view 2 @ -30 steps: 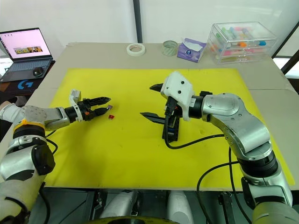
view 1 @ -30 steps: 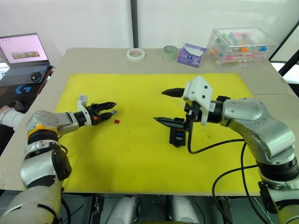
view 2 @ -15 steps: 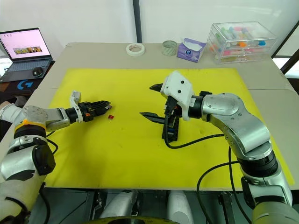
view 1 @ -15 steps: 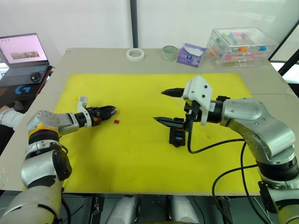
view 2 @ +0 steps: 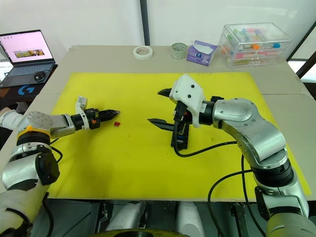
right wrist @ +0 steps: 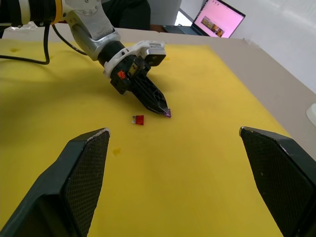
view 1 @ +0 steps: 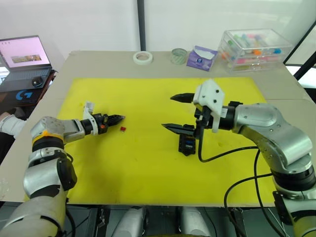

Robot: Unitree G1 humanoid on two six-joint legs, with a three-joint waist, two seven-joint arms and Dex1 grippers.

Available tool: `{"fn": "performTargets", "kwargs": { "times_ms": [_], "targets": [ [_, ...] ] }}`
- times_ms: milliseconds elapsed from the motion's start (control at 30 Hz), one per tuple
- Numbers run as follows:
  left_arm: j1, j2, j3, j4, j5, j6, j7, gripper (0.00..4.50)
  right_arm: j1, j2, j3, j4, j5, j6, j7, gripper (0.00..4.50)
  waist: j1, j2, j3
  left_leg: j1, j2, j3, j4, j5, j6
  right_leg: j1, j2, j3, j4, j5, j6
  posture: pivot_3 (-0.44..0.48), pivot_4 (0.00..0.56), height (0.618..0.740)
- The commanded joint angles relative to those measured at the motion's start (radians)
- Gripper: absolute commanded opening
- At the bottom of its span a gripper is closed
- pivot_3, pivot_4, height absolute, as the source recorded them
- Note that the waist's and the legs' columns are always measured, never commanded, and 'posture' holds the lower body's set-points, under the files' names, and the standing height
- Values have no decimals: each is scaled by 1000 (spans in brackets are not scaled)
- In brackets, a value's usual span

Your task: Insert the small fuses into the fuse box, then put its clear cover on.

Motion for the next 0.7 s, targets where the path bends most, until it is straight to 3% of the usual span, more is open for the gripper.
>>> {"fn": "performTargets", "kwargs": {
  "times_ms": [33, 367, 533, 633, 700],
  "targets": [
    [25, 6, -10, 18, 24, 12, 2, 24, -19, -1, -37, -28, 13, -3, -8, 4500, 0, 0, 0, 0, 0, 0, 0, 0, 0, 0, 0, 0, 0, 0, 0, 0, 150, 740],
    [23, 49, 3, -71, -35, 122, -76, 24, 0, -35, -64, -5, 24, -17, 23, 4500, -3, 0, 0, 0, 0, 0, 0, 0, 0, 0, 0, 0, 0, 0, 0, 0, 150, 740],
    [76, 84, -9, -424, -167, 182, -215, 24, 6, -53, -192, 34, 167, 70, 52, 4500, -5, 0, 1, -1, 1, 0, -1, 0, 0, -1, 0, 0, 0, 0, 0, 0, 150, 740],
    [105, 60, 43, -611, -233, 135, -225, 24, 13, -82, -239, 60, 226, 108, 83, 4500, 1, -1, 1, -1, 1, 0, 0, 0, 0, 0, 0, 0, -1, 0, 0, 0, 150, 740],
    [134, 54, 5, -743, -246, 70, -260, 24, 6, -90, -266, 88, 272, 140, 89, 4500, 2, -1, 1, -1, 1, 0, 0, 0, 0, 0, 0, 0, -2, 0, 0, 0, 150, 740]
  ]
}}
